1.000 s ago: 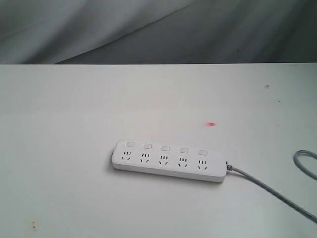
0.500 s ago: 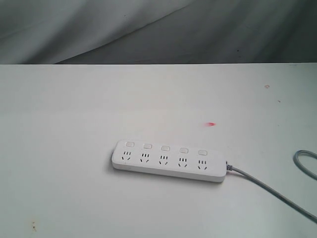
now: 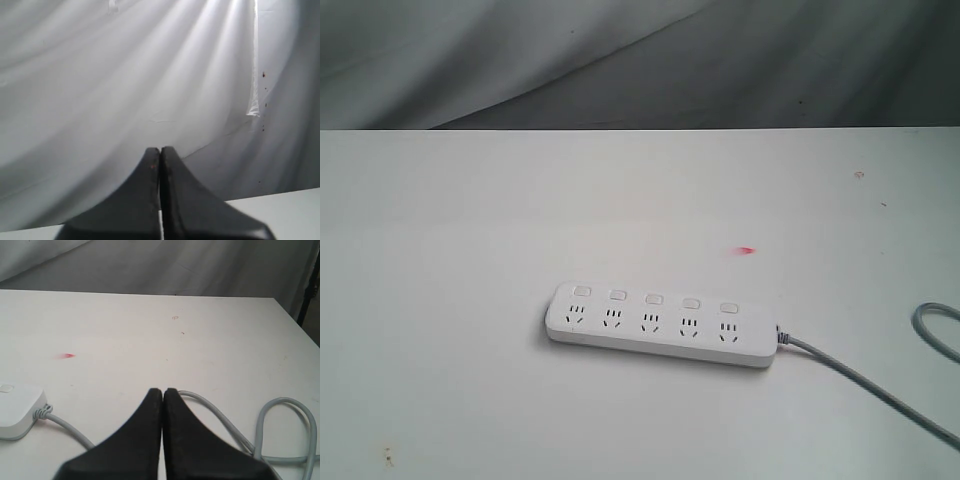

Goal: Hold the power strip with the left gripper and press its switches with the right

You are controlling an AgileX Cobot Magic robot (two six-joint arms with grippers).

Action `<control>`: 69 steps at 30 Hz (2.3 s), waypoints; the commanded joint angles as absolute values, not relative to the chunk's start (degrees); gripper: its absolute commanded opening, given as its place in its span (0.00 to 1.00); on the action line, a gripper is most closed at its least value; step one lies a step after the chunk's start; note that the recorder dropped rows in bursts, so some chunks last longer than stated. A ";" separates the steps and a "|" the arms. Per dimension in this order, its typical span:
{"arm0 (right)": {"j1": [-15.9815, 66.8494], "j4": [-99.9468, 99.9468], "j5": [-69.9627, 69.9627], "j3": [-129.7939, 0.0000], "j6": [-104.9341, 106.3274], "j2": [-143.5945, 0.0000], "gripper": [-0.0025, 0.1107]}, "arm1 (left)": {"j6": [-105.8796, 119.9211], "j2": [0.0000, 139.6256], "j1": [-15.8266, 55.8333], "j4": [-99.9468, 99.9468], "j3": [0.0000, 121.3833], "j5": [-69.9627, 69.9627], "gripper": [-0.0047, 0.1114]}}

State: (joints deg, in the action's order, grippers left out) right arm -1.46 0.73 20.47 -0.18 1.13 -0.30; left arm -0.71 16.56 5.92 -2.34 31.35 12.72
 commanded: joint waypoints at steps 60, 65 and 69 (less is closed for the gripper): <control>-1.81 0.37 19.58 0.00 1.02 0.00 0.02 | 0.00 0.00 5.98 -2.10 0.00 18.09 0.04; -1.81 0.37 19.58 0.00 1.02 0.00 0.02 | 0.00 0.00 5.98 -2.10 0.00 18.09 0.04; -1.81 0.37 19.58 0.00 1.02 0.00 0.02 | 0.00 0.00 5.98 -2.10 0.00 18.09 0.04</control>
State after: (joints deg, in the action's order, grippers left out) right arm -1.46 0.63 20.47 -0.18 1.13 -0.30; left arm 0.00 0.18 5.92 -2.44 0.29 18.16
